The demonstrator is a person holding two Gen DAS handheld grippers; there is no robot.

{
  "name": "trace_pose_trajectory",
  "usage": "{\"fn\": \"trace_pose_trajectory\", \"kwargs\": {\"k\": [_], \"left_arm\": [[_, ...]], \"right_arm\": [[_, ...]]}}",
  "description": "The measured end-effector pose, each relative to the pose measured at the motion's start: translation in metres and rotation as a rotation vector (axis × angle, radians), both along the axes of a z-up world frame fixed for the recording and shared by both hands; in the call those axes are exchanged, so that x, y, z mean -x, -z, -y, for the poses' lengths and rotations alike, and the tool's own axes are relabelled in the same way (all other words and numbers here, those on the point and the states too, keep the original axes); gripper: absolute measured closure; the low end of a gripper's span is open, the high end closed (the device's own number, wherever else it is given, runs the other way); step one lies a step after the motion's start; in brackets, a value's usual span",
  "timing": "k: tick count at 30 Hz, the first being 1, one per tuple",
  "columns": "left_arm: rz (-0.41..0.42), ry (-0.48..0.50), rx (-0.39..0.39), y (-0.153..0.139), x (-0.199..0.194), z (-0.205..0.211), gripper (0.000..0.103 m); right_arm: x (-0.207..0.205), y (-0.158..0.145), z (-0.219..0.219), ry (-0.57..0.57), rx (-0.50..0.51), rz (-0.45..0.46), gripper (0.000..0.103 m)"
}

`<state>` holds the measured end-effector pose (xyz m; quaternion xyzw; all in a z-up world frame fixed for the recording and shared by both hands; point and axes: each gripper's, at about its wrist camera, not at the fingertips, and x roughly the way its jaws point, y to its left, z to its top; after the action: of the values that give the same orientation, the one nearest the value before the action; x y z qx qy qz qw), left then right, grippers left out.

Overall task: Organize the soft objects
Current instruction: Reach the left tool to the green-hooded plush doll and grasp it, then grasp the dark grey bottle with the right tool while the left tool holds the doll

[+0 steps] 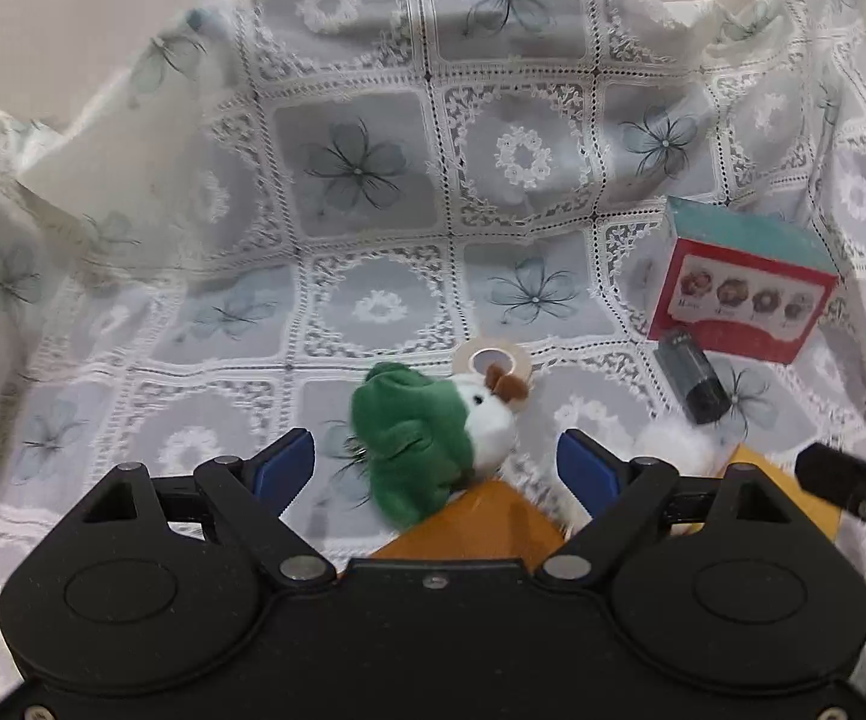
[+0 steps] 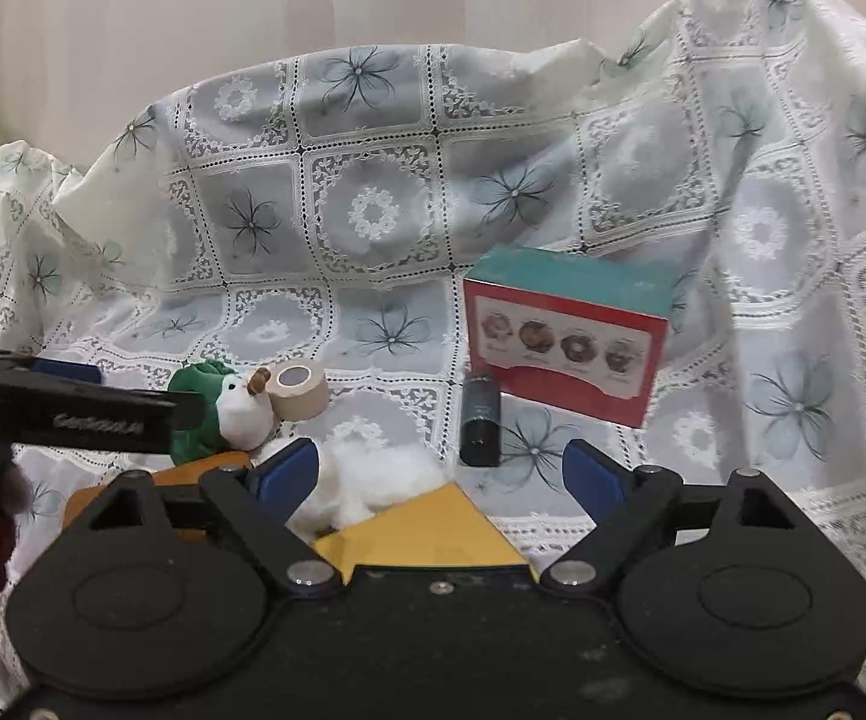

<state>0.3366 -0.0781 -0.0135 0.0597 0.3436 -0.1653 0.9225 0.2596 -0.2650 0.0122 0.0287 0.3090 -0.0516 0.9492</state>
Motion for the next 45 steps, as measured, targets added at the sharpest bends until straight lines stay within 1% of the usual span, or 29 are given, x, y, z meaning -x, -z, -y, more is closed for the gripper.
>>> {"fn": "trace_pose_trajectory", "kwargs": {"k": [2, 6, 14, 16, 17, 19, 21, 24, 27, 29, 31, 34, 36, 37, 38, 39, 40, 41, 42, 45], "left_arm": [[-0.033, 0.0, 0.005, 0.003, -0.012, 0.005, 0.018], [-0.093, -0.007, -0.013, 0.013, -0.032, 0.016, 0.019], [-0.156, -0.025, -0.064, 0.033, -0.062, 0.033, 0.02], [-0.166, -0.041, -0.076, 0.036, -0.066, 0.031, 0.035], [-0.175, -0.038, -0.071, 0.037, -0.068, 0.029, 0.035], [-0.191, -0.027, -0.034, 0.035, -0.071, 0.02, 0.037], [-0.195, -0.025, -0.021, 0.032, -0.072, 0.013, 0.04], [-0.17, -0.034, -0.063, 0.027, -0.07, 0.005, 0.042], [-0.152, -0.052, -0.099, 0.026, -0.07, -0.007, 0.043], [-0.172, -0.064, -0.105, 0.03, -0.075, -0.016, 0.042], [-0.19, -0.06, -0.092, 0.034, -0.079, -0.02, 0.039], [-0.179, -0.051, -0.111, 0.035, -0.08, -0.017, 0.038], [-0.175, -0.052, -0.143, 0.038, -0.081, -0.012, 0.038], [-0.181, -0.055, -0.153, 0.041, -0.082, -0.011, 0.038], [-0.198, -0.06, -0.153, 0.046, -0.084, -0.011, 0.037], [-0.231, -0.062, -0.142, 0.051, -0.088, -0.013, 0.037], [-0.258, -0.073, -0.125, 0.056, -0.092, -0.016, 0.035], [-0.25, -0.076, -0.104, 0.057, -0.092, -0.019, 0.035], [-0.25, -0.074, -0.1, 0.057, -0.091, -0.02, 0.035], [-0.248, -0.071, -0.103, 0.057, -0.09, -0.02, 0.035]], "right_arm": [[-0.005, 0.001, 0.0, -0.007, 0.012, 0.003, 0.015], [-0.021, 0.005, 0.004, -0.028, 0.02, -0.012, 0.017], [-0.047, 0.016, 0.02, -0.005, -0.073, -0.098, 0.024], [-0.052, 0.019, 0.021, 0.001, -0.074, -0.112, 0.024], [-0.055, 0.021, 0.021, 0.004, -0.071, -0.122, 0.026], [-0.062, 0.023, 0.023, 0.002, -0.078, -0.138, 0.028], [-0.07, 0.026, 0.027, 0.01, -0.083, -0.163, 0.031], [-0.085, 0.03, 0.032, 0.03, -0.096, -0.205, 0.035], [-0.1, 0.037, 0.039, 0.037, -0.129, -0.252, 0.036], [-0.113, 0.044, 0.042, 0.041, -0.161, -0.293, 0.036], [-0.123, 0.052, 0.042, 0.066, -0.173, -0.332, 0.036], [-0.14, 0.065, 0.037, 0.083, -0.194, -0.408, 0.037], [-0.149, 0.071, 0.031, 0.056, -0.247, -0.44, 0.04], [-0.15, 0.07, 0.029, 0.024, -0.289, -0.421, 0.041], [-0.149, 0.067, 0.027, -0.02, -0.339, -0.389, 0.046], [-0.148, 0.062, 0.025, -0.055, -0.374, -0.36, 0.046], [-0.147, 0.058, 0.023, -0.066, -0.373, -0.338, 0.046], [-0.145, 0.054, 0.021, -0.072, -0.354, -0.316, 0.046], [-0.143, 0.049, 0.019, -0.079, -0.318, -0.293, 0.046], [-0.138, 0.042, 0.016, -0.068, -0.171, -0.262, 0.046]]}}
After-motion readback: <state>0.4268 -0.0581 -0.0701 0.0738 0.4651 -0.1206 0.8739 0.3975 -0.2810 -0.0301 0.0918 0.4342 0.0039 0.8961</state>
